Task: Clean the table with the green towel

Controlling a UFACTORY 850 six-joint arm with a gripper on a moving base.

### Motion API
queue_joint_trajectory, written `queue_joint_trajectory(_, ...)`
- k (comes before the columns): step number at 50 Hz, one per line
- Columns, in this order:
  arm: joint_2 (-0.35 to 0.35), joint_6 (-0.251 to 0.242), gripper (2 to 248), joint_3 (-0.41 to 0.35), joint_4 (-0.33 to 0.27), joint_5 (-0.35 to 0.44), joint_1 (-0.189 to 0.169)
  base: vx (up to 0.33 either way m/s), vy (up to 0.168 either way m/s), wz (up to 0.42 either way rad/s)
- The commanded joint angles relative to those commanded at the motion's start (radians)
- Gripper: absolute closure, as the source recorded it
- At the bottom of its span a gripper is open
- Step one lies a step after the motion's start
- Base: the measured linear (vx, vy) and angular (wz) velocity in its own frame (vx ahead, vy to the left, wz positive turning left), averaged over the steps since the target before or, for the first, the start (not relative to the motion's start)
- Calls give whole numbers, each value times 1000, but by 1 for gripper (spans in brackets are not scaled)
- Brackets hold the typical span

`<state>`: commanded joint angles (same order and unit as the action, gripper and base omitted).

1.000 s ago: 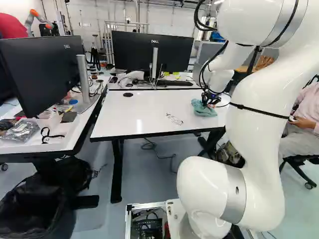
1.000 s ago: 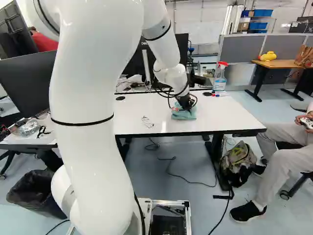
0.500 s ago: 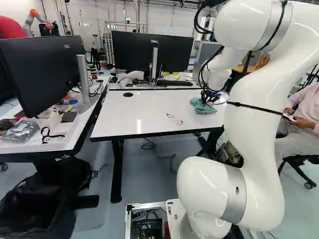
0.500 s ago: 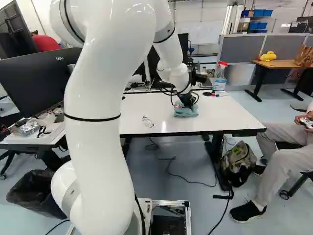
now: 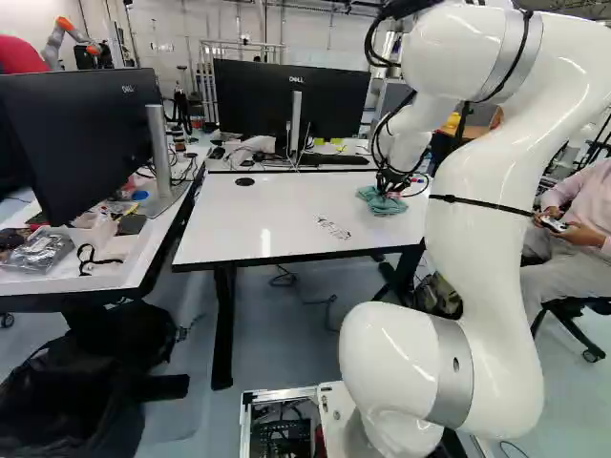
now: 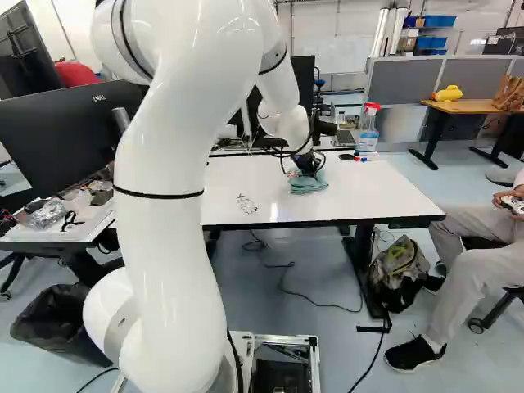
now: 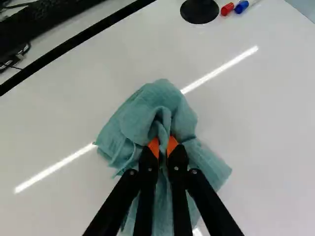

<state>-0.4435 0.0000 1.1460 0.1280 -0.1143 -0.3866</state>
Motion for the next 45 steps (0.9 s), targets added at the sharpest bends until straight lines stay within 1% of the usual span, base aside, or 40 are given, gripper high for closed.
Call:
queue_joint_trajectory(10, 37, 0, 212, -48, 0, 0, 11, 0, 0, 0)
queue_joint_trajectory(19, 74, 0, 212, -95, 0, 0, 9, 0, 0, 0)
queue_joint_trajectory(29, 112, 0, 212, -144, 0, 0, -3, 0, 0, 0)
queue_joint_trajectory(36, 135, 0, 212, -172, 0, 0, -18, 0, 0, 0)
queue_joint_trajectory(41, 144, 0, 212, -183, 0, 0, -32, 0, 0, 0)
queue_joint_trajectory(45, 140, 0, 212, -178, 0, 0, -42, 0, 0, 0)
